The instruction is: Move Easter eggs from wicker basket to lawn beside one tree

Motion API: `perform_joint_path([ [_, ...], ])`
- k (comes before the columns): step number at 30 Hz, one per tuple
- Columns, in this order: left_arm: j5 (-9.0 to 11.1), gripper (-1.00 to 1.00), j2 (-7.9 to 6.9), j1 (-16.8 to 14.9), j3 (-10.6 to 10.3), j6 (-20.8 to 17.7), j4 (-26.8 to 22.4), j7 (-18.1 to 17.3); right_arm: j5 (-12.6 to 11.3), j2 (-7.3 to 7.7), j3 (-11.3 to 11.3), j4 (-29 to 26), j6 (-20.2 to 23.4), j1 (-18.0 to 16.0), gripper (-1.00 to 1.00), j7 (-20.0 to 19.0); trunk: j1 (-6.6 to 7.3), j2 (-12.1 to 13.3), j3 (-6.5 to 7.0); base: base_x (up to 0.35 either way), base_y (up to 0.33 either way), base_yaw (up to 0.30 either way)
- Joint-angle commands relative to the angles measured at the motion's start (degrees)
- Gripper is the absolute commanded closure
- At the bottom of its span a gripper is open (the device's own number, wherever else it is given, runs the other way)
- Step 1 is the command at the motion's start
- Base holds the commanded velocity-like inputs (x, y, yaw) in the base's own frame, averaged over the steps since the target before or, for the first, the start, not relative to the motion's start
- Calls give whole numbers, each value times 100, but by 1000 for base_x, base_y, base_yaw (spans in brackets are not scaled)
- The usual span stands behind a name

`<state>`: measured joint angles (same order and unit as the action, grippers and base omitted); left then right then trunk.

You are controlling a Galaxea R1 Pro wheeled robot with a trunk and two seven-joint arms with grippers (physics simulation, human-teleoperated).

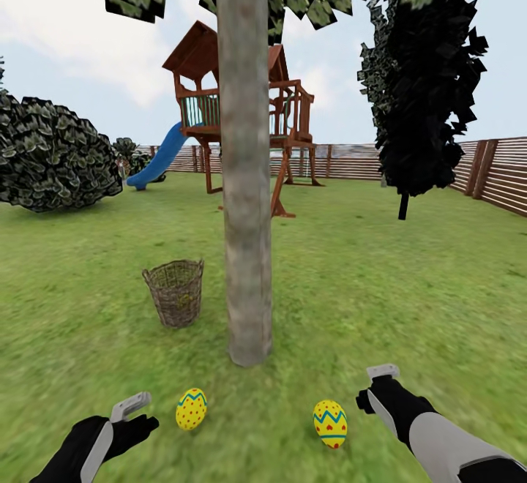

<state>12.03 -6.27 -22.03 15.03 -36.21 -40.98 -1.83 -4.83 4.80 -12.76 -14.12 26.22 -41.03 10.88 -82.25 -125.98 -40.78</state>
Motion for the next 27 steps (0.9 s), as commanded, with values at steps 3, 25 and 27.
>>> perform_joint_path([
  [3, 1, -100, 2, -3, 17, -33, -6, -19, -53, 4, -43, -12, 29, -1, -100, 28, 67, 119, 48, 0, 0, 0],
  [25, -16, -100, 2, -3, 8, -46, -6, -19, -71, 41, -27, -11, -3, -1, -100, 24, 551, 1001, 483, 0, 0, 0],
  [27, -16, -100, 2, -3, 8, -45, -3, -19, -88, 148, -25, -10, -250, -1, -100, 12, 595, 1081, 536, 0, 0, 0],
])
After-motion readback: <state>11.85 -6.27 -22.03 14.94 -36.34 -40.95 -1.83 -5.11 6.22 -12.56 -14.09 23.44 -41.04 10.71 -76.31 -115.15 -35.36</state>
